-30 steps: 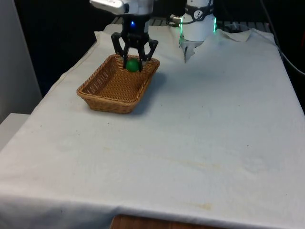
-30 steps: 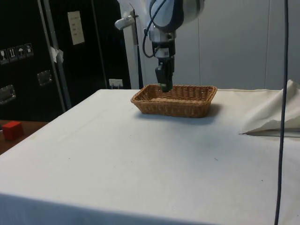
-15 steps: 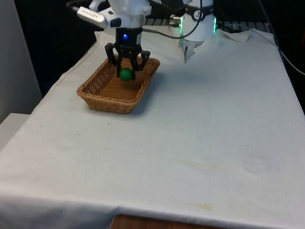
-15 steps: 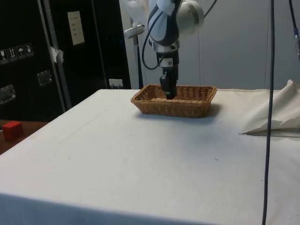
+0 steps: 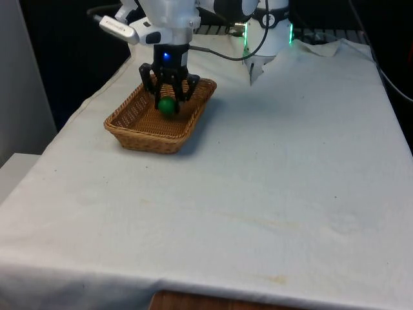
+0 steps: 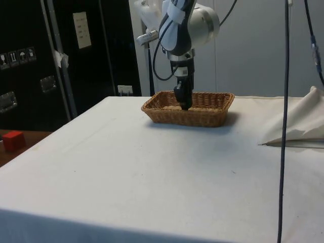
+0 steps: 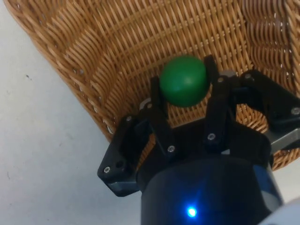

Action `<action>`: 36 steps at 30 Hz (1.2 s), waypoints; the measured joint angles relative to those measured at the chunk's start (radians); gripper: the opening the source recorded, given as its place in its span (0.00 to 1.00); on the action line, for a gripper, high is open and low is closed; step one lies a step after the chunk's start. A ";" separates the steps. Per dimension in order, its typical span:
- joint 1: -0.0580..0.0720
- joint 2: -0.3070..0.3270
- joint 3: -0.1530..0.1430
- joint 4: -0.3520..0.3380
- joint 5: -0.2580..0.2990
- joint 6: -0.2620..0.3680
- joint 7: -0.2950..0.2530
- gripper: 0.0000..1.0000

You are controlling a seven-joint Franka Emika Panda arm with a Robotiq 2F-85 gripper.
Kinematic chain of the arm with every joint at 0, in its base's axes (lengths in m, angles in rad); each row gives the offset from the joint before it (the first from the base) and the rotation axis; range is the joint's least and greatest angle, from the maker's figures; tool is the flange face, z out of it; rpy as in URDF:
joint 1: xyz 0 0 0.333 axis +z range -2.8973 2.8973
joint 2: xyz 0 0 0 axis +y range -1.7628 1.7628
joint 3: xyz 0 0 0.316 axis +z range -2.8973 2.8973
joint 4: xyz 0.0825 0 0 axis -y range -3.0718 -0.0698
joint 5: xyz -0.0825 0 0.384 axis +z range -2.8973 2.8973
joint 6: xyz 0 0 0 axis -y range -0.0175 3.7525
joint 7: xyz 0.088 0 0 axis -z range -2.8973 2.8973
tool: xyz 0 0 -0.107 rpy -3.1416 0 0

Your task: Pick up the ball and place it into the basket.

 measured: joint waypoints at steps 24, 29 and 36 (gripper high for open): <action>0.002 -0.013 -0.004 0.006 0.000 -0.007 0.009 1.00; 0.006 -0.047 -0.017 0.005 -0.005 -0.028 0.010 1.00; 0.016 -0.107 -0.036 0.006 -0.037 -0.058 0.030 1.00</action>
